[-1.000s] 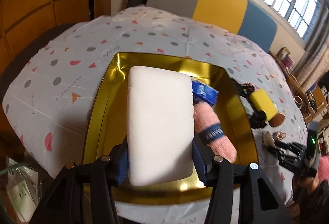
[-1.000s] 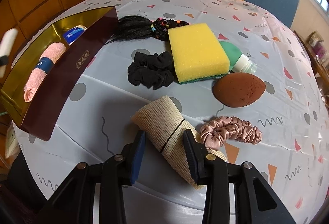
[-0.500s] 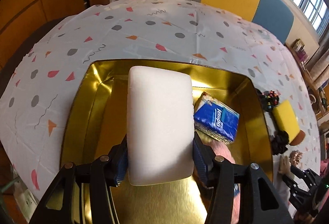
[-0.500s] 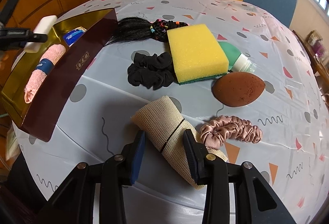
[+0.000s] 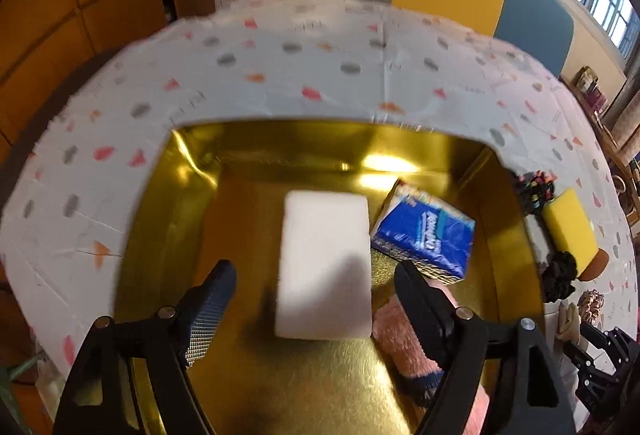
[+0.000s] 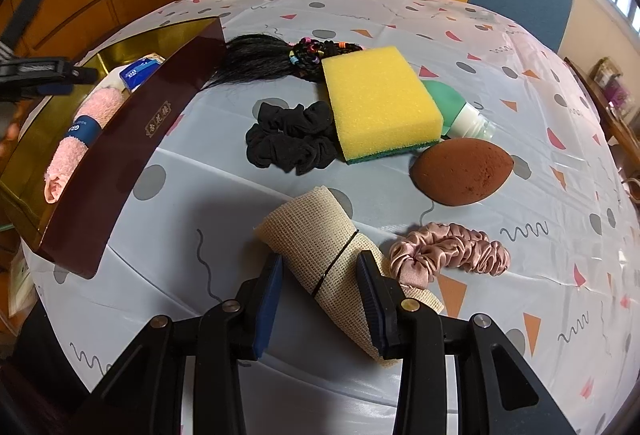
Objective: Organize soft objects
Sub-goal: 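Carry the white foam block into the tray and release it while the right gripper grasps the beige mesh roll, then lift the beige mesh roll with the right gripper and move toward the pink scrunchie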
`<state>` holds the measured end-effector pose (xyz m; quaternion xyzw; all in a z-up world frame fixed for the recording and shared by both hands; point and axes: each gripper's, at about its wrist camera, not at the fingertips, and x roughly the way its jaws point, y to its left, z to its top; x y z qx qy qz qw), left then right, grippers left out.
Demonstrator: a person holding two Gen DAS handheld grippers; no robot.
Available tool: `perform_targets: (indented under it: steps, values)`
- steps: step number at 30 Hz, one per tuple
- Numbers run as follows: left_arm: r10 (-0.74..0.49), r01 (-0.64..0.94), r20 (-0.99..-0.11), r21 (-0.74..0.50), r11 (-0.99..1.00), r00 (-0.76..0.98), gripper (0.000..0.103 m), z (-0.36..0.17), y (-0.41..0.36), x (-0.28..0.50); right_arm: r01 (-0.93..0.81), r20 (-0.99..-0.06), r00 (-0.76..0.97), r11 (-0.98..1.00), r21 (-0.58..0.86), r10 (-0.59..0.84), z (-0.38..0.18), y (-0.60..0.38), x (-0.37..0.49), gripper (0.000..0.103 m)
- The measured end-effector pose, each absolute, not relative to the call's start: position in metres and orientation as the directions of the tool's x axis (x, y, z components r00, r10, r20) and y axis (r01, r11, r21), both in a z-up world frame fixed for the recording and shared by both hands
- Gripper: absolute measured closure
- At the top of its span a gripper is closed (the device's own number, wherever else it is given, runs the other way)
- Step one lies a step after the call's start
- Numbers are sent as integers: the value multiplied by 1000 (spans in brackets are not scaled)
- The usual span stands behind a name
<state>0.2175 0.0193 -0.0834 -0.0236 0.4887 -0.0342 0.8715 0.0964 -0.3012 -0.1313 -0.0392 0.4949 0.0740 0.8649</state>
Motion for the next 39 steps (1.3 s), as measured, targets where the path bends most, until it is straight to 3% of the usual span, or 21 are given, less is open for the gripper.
perform_targets:
  steps: [10, 23, 27, 30, 32, 37, 39]
  values:
    - [-108, 89, -725, -64, 994, 681, 20, -26, 20, 127, -143, -860, 505, 990, -3, 70, -129, -299, 96, 65]
    - [-163, 94, -740, -135, 986, 652, 20, -37, 31, 74, -122, -816, 491, 951, 282, 305, -99, -297, 69, 77]
    - [-166, 84, -744, -147, 986, 647, 20, -39, 36, 70, -155, -839, 448, 952, 266, 307, -108, -286, 67, 77]
    - [-174, 94, -737, -150, 984, 654, 20, -38, 36, 66, -181, -845, 454, 958, 223, 282, -105, -286, 59, 68]
    - [-182, 96, -737, -157, 983, 651, 20, -39, 36, 65, -175, -850, 436, 954, 242, 296, -107, -294, 55, 47]
    - [-197, 108, -743, -166, 980, 639, 20, -42, 31, 65, -133, -823, 377, 905, 405, 424, -113, -322, 43, 34]
    - [-196, 113, -741, -161, 980, 642, 20, -41, 28, 65, -96, -808, 417, 904, 416, 416, -110, -333, 37, 34]
